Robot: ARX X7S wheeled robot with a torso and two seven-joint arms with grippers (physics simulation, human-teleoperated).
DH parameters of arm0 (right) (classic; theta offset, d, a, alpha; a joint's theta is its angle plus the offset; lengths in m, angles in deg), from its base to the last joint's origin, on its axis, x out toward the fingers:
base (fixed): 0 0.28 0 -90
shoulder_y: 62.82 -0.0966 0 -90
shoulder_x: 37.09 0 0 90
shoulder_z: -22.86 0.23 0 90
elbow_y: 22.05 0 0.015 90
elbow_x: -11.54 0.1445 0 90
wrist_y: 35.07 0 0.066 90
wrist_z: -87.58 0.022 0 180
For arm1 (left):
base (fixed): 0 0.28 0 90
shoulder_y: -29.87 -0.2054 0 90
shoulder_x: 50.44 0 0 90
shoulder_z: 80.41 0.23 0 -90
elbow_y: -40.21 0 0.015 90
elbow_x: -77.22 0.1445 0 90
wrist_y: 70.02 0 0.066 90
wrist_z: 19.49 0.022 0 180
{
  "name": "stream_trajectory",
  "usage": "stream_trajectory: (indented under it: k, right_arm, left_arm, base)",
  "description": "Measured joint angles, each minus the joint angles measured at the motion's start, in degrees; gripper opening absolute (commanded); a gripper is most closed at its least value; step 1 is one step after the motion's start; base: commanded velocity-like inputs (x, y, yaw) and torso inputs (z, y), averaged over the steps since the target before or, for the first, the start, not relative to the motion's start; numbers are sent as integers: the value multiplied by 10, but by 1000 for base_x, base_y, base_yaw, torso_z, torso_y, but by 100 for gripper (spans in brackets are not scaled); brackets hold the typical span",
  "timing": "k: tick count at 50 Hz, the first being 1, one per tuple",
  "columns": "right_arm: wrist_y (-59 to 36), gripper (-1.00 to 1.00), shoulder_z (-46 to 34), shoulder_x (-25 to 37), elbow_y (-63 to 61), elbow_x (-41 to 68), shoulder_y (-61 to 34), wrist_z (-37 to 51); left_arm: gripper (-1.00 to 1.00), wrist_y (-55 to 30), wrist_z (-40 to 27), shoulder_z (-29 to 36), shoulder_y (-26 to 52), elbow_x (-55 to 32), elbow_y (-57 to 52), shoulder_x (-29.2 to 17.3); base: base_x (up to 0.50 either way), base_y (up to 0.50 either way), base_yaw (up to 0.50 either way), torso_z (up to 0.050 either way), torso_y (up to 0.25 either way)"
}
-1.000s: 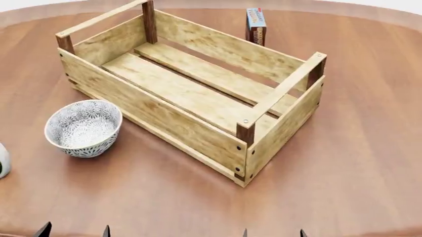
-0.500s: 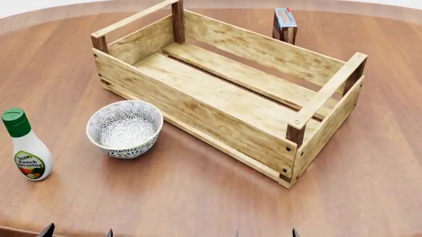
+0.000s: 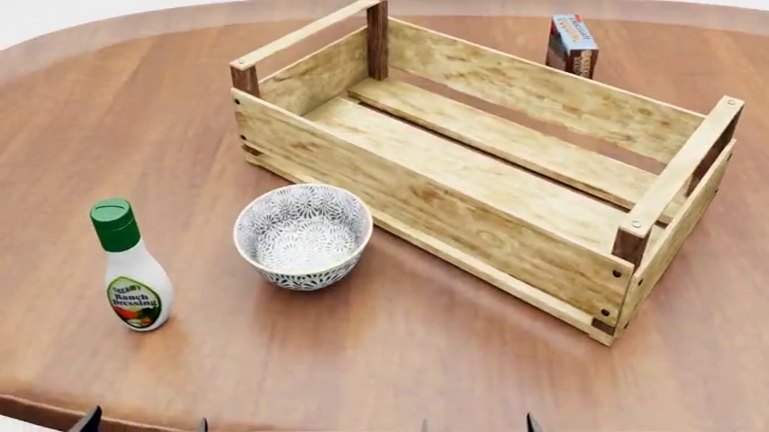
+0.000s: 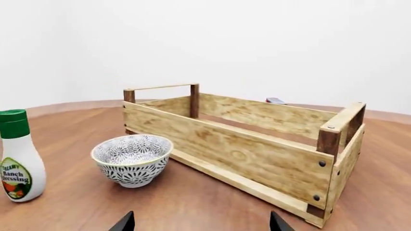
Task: Pick up the salad dressing and put it in the tray.
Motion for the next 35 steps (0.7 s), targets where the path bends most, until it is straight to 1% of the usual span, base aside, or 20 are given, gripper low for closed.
stream_trajectory:
  k: [7, 10, 16, 25, 35]
  right_arm:
    - [2, 100, -5, 4, 0, 0, 0, 5]
    - [1, 100, -3, 4, -3, -1, -1, 12]
    - [-44, 100, 9, 9, -57, 5, -6, 34]
    - [-134, 100, 39, 23, -181, 26, -18, 65]
    - [-190, 100, 60, 38, -262, 40, -28, 85]
  left_arm:
    - [100, -6, -6, 4, 2, -1, -1, -3]
    - [100, -20, -9, 4, 4, -4, -13, -5]
    - [100, -67, -17, 1, 12, -15, -85, -13]
    - [100, -159, -30, -20, 31, -54, -207, -28]
    - [100, -208, -43, -31, 43, -73, -275, -42]
  base:
    - [11, 0, 0, 0, 0]
    - [276, 0, 0, 0, 0]
    - [500, 0, 0, 0, 0]
    - [500, 0, 0, 0, 0]
    - [500, 0, 0, 0, 0]
